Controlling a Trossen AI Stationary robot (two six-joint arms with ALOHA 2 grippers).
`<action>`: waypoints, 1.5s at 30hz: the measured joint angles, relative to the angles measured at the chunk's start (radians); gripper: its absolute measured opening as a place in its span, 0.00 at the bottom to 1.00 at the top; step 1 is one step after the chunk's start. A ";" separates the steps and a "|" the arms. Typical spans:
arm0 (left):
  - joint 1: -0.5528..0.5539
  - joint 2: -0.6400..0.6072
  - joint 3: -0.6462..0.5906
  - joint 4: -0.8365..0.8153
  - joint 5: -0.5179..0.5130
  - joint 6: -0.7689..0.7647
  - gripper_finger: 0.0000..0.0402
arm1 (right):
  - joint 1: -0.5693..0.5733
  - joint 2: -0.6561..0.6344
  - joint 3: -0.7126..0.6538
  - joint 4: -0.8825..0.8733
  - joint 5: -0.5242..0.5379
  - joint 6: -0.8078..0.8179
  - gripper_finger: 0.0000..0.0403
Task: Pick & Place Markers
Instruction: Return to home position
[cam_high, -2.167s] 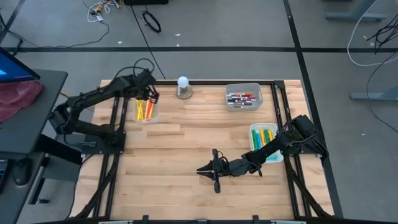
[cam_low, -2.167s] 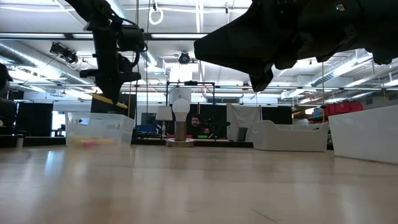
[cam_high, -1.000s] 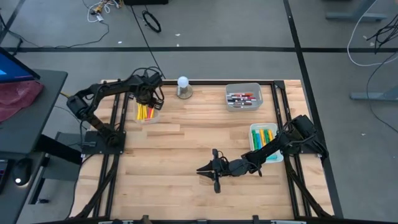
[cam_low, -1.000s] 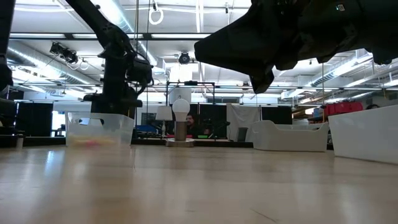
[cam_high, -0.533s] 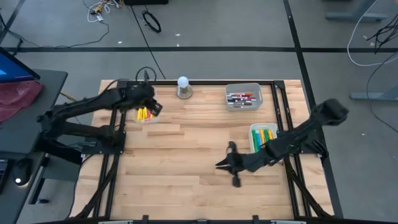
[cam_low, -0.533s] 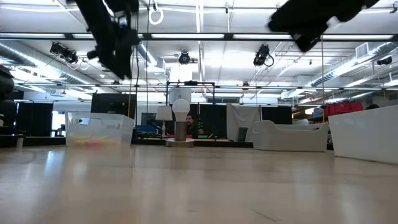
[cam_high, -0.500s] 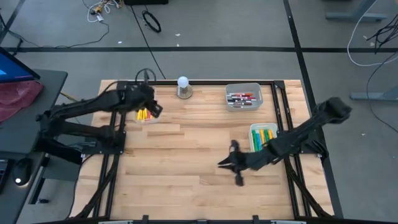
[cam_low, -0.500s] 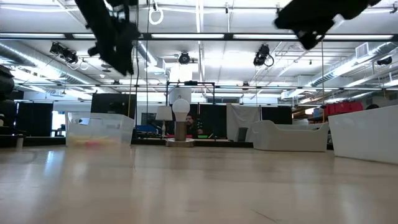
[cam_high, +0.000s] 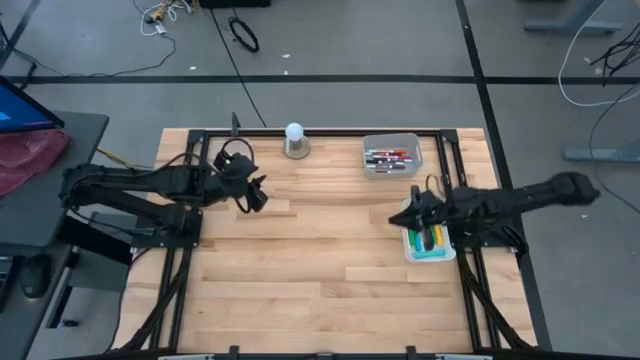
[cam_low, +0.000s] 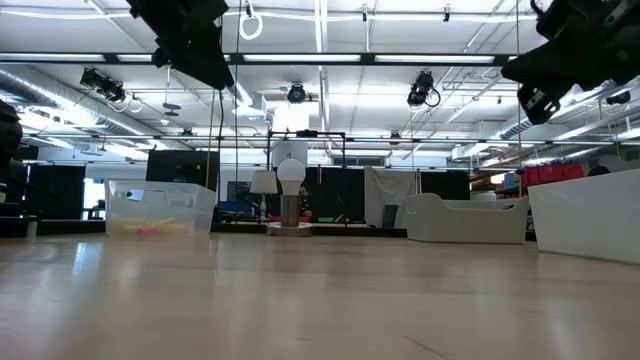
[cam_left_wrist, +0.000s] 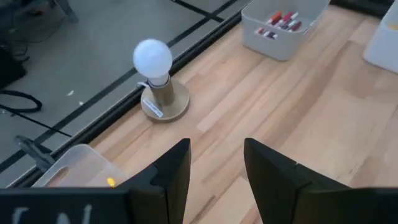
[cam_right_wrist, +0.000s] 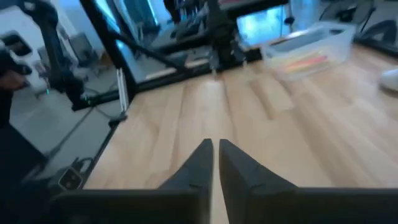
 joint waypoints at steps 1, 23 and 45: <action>0.001 0.001 -0.005 0.006 0.004 0.000 0.39 | -0.048 -0.046 -0.019 -0.009 -0.043 -0.016 0.07; 0.129 -0.210 -0.598 0.670 0.230 0.039 0.39 | -0.307 -0.505 -0.251 -0.054 -0.177 0.004 0.01; 0.126 -0.497 -0.705 0.683 0.238 0.049 0.39 | -0.162 -0.494 -0.250 -0.076 -0.091 -0.120 0.01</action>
